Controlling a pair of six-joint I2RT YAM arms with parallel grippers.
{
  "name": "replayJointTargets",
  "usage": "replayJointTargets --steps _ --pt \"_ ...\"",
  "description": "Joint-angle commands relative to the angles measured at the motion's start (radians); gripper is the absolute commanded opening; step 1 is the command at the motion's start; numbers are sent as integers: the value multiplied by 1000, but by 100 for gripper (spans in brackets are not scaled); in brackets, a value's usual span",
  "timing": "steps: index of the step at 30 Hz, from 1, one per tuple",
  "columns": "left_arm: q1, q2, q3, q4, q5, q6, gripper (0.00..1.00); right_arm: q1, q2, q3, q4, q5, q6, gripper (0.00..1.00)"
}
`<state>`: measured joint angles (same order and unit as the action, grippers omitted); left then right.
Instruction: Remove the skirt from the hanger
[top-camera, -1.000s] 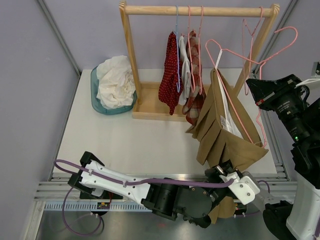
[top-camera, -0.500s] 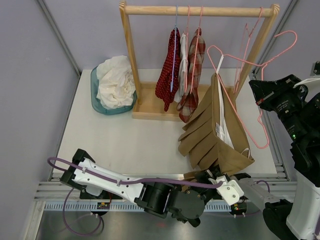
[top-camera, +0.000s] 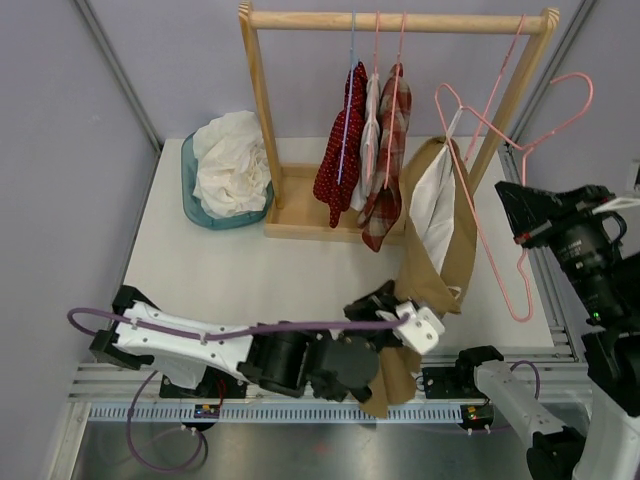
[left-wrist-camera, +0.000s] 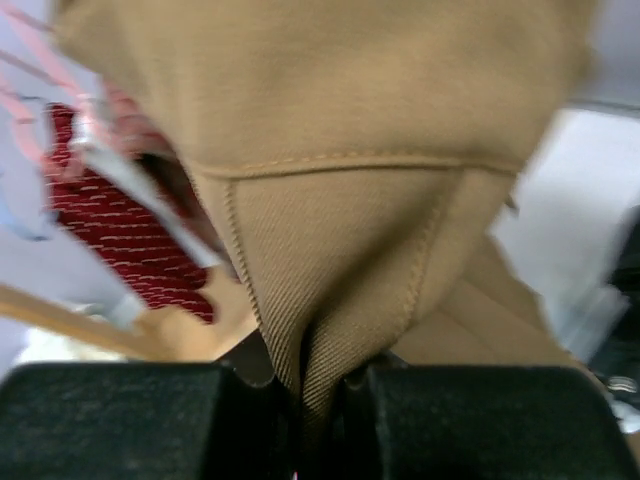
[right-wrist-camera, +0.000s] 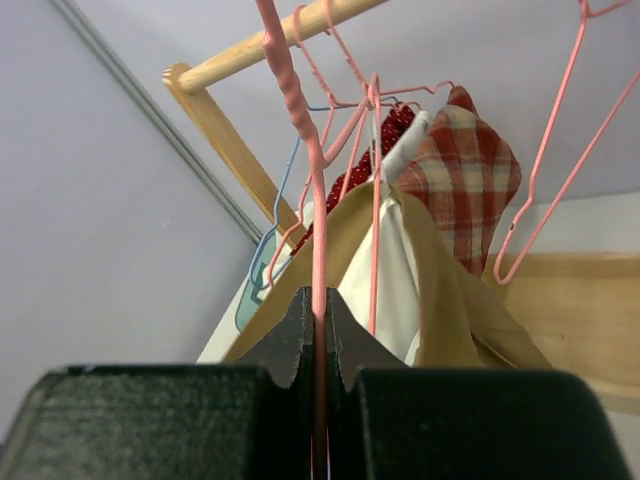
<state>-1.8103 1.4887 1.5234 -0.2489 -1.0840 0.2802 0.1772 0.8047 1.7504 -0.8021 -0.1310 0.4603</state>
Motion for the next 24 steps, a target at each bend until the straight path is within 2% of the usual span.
replayJointTargets --steps 1,3,6,7,10,12,16,19,20,21,23,24 --pt "80 -204 15 69 -50 140 0 -8 -139 -46 274 -76 -60 0" --pt "103 -302 18 82 -16 177 0 -8 -176 -46 218 -78 -90 0" --pt "150 -398 -5 225 -71 344 0 -8 -229 -52 170 -119 -107 0" --pt "188 -415 -11 270 -79 432 0 -8 -242 -57 161 -165 -107 0" --pt "264 -481 -2 409 -68 549 0 -8 -277 -63 106 -298 -88 0" --pt "311 -510 12 422 -13 568 0 -8 -294 -77 83 -360 -69 0" --pt "511 -509 79 341 88 538 0 -7 -332 -135 26 -467 -52 0" --pt "673 -479 127 252 172 476 0 -7 -355 -150 -41 -463 -80 0" --pt "730 -464 130 211 243 449 0 -7 -363 -155 -55 -455 -90 0" --pt "858 -453 139 182 281 371 0 -8 -371 -157 -69 -449 -100 0" --pt "990 -403 162 70 401 280 0 -8 -374 -152 -111 -434 -129 0" --pt "1113 -384 179 42 441 193 0 -8 -374 -147 -127 -429 -138 0"
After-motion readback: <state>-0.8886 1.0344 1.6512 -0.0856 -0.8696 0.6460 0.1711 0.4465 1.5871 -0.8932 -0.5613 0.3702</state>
